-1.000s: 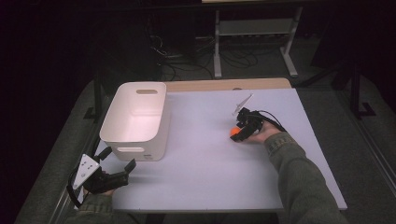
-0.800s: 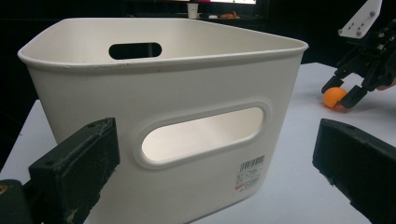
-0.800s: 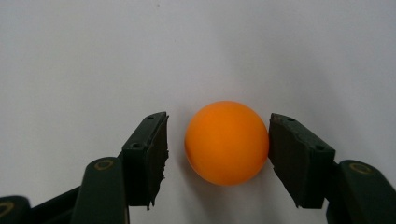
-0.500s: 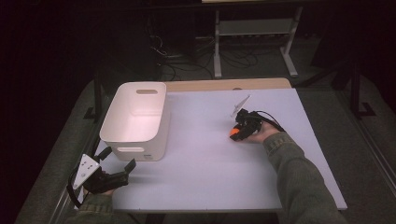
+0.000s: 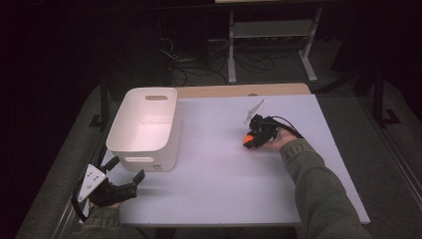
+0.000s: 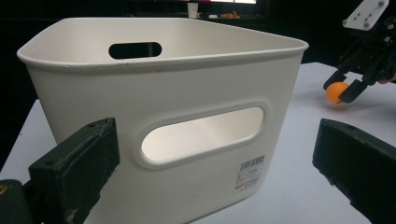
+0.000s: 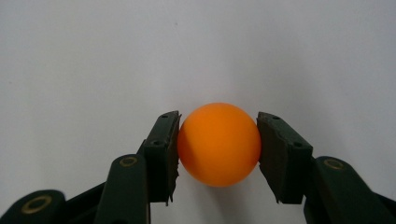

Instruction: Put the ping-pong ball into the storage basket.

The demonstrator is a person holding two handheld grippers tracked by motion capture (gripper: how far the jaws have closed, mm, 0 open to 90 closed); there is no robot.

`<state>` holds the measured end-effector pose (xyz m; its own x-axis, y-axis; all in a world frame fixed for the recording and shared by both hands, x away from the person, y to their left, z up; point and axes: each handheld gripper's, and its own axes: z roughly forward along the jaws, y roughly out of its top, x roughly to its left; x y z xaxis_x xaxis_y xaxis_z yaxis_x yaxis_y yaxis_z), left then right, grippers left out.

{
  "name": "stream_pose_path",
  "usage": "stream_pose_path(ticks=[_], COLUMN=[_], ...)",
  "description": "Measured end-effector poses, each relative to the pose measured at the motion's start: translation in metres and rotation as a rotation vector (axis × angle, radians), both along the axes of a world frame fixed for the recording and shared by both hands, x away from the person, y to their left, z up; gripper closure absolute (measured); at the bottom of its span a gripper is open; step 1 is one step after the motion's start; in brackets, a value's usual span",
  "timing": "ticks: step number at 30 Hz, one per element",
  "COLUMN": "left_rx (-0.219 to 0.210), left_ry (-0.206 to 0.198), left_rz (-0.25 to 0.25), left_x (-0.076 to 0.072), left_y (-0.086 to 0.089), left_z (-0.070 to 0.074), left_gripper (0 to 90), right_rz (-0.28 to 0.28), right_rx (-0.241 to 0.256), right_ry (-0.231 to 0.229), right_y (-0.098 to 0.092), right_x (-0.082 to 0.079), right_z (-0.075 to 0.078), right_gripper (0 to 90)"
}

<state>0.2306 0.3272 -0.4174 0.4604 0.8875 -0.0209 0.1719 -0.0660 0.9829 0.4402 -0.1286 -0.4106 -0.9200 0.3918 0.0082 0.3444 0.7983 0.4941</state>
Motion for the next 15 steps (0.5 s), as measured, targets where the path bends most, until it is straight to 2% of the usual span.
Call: stream_pose_path(ticks=[15], left_rx=[0.0], left_ry=[0.0], left_rz=[-0.002], left_x=[0.0], left_y=[0.0], left_z=[0.0], left_gripper=[0.0], right_rz=[0.014], right_rx=[0.008], right_ry=[0.002], right_y=[0.008], right_x=[0.001], right_z=[0.022], right_gripper=[49.8])
